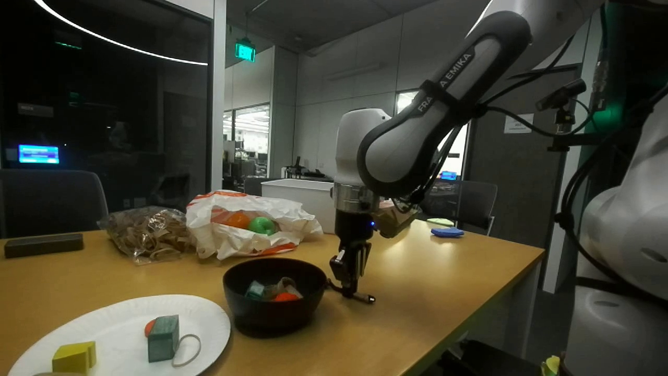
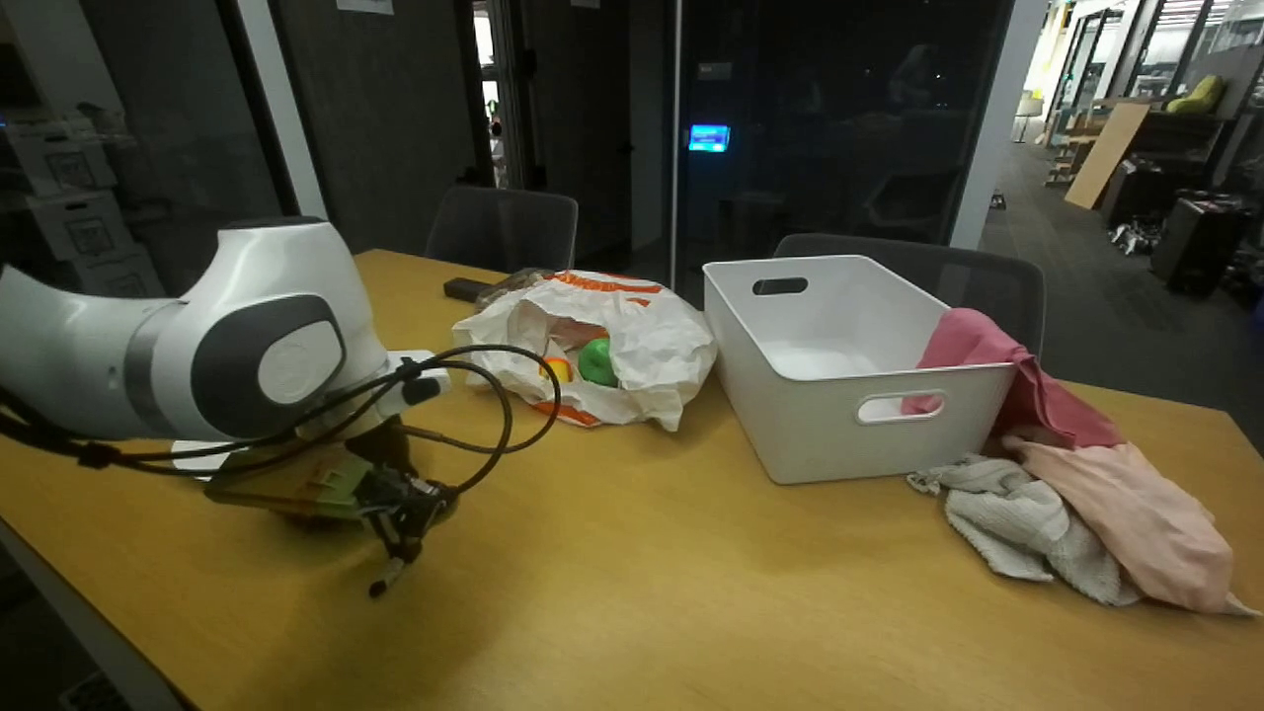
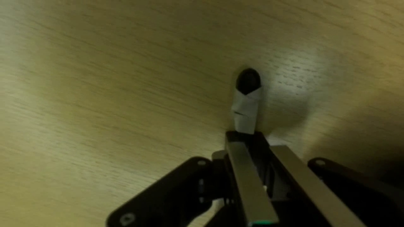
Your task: Pick up the black spoon from the table, put the spoon in the black bowl, mix the substance in the black bowl
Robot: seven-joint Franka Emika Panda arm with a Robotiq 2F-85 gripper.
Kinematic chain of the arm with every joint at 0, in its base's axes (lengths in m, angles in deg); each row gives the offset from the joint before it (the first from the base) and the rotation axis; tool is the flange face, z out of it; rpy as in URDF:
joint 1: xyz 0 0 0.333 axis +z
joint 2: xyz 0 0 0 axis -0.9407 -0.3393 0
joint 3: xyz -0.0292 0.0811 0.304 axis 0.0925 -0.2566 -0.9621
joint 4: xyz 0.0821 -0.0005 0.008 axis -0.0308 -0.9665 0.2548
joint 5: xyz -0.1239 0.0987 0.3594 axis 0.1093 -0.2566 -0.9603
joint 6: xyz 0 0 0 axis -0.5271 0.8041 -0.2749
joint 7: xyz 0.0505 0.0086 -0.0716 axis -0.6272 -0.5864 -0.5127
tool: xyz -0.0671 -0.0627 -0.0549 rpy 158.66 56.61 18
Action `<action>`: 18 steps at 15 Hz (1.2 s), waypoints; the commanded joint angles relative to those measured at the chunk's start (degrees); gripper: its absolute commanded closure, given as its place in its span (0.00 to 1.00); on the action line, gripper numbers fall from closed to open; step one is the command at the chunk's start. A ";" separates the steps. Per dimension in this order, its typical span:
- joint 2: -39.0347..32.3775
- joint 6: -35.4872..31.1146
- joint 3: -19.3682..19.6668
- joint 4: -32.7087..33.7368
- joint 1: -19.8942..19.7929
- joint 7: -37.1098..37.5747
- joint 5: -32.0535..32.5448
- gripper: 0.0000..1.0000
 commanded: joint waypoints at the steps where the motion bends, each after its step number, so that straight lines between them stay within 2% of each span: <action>1: 2.85 4.32 -3.78 0.05 -2.20 5.71 8.60 0.90; 5: 6.08 9.91 -6.85 0.15 -2.18 9.24 17.11 0.90; 10: 12.55 15.26 -11.37 0.32 -0.09 10.35 24.72 0.90; 14: 18.39 16.67 -14.64 -0.07 2.03 10.52 29.09 0.90; 18: 20.72 18.09 -17.78 0.12 4.66 9.51 34.48 0.90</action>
